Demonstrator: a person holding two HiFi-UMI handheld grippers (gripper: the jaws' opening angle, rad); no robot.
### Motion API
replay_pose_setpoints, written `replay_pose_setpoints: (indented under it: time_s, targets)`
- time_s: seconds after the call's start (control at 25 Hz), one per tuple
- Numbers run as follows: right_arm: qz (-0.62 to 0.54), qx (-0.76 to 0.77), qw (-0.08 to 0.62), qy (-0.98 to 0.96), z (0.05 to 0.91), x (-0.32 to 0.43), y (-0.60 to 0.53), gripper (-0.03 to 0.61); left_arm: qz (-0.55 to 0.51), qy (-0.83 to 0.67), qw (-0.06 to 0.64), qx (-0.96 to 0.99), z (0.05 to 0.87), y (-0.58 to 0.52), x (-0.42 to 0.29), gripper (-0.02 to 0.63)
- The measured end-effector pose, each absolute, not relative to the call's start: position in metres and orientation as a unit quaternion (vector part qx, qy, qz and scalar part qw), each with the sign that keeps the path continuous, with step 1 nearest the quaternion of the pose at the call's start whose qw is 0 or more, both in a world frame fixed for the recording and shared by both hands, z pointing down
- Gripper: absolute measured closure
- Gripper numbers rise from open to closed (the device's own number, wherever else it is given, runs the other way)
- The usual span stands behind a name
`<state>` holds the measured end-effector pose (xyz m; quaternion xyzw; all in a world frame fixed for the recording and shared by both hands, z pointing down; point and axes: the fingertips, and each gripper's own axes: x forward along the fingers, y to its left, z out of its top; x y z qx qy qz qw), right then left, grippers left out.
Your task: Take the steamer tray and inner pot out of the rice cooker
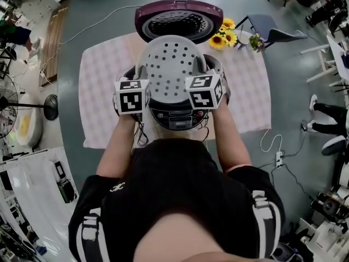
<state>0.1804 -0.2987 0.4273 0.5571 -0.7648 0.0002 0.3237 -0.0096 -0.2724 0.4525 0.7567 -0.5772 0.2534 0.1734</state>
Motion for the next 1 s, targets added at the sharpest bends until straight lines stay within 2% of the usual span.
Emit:
replay_pose_setpoints:
  time_s: [0.2, 0.48, 0.72, 1.0]
  targets:
    - [-0.003, 0.555, 0.286, -0.781, 0.414, 0.170, -0.288, 0.518, 0.225, -0.599, 0.163, 0.751, 0.435, -0.259, -0.020, 0.561]
    - [0.032, 0.506, 0.244, -0.827, 0.409, 0.134, -0.277, 0.545, 0.175, -0.639, 0.184, 0.726, 0.425, -0.227, -0.051, 0.572]
    - [0.065, 0.439, 0.227, -0.867, 0.418, 0.086, -0.265, 0.563, 0.119, -0.665, 0.240, 0.697, 0.436, -0.192, -0.090, 0.575]
    - [0.111, 0.422, 0.216, -0.873, 0.432, 0.035, -0.258, 0.566, 0.098, -0.686, 0.246, 0.678, 0.439, -0.172, -0.143, 0.581]
